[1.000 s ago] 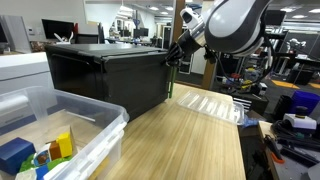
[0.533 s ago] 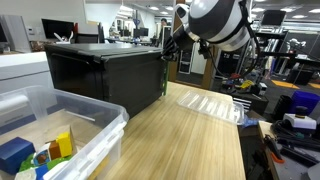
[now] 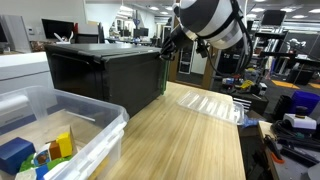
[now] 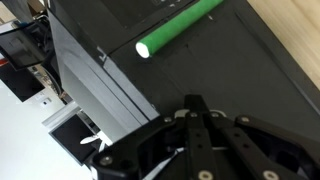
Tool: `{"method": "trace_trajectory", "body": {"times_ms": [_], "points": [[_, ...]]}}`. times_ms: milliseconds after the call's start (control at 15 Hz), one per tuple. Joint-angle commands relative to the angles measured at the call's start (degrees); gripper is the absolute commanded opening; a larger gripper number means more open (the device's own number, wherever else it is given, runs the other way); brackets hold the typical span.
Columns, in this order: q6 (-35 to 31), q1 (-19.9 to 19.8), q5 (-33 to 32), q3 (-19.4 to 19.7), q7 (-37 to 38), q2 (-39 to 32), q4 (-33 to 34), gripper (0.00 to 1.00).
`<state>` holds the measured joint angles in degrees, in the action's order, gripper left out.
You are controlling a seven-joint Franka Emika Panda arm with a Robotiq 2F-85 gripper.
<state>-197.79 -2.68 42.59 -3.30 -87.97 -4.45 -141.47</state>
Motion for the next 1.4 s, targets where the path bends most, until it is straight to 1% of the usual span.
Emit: {"method": "trace_trajectory", "body": {"times_ms": [0,67,133,200,267,333,467,533,600,667,800,933,1000,1133,1333], "points": [[-2.0,4.2,4.0,3.1,-3.6,-4.5,6.2,0.02],[-0.1,6.2,5.5,5.9,-5.5,-3.9,7.3,0.02],[-0.2,7.3,6.2,6.5,-5.7,-2.9,5.7,0.02],[-0.1,7.5,6.7,5.6,-4.5,-0.5,1.7,0.08],[-0.1,7.8,7.2,4.9,-3.8,1.2,-1.1,0.28],[2.8,8.1,8.2,5.2,-4.6,4.1,-4.0,0.33],[8.7,8.7,10.2,6.3,-6.5,7.3,-8.4,0.46],[10.8,8.7,11.5,7.3,-6.9,7.4,-10.5,0.53],[13.1,8.1,10.6,7.8,-5.6,8.0,-12.6,0.58],[15.0,7.1,8.3,8.2,-3.0,7.7,-14.8,0.66],[14.9,5.4,3.6,8.9,4.6,5.6,-18.0,0.80],[12.2,4.8,2.1,9.7,11.7,4.0,-19.4,0.95],[11.7,4.8,2.9,10.3,13.8,1.9,-18.0,0.99],[10.2,5.8,3.3,12.0,19.3,1.9,-18.2,1.00],[9.4,7.3,6.1,14.7,25.0,1.1,-16.9,1.00]]}}
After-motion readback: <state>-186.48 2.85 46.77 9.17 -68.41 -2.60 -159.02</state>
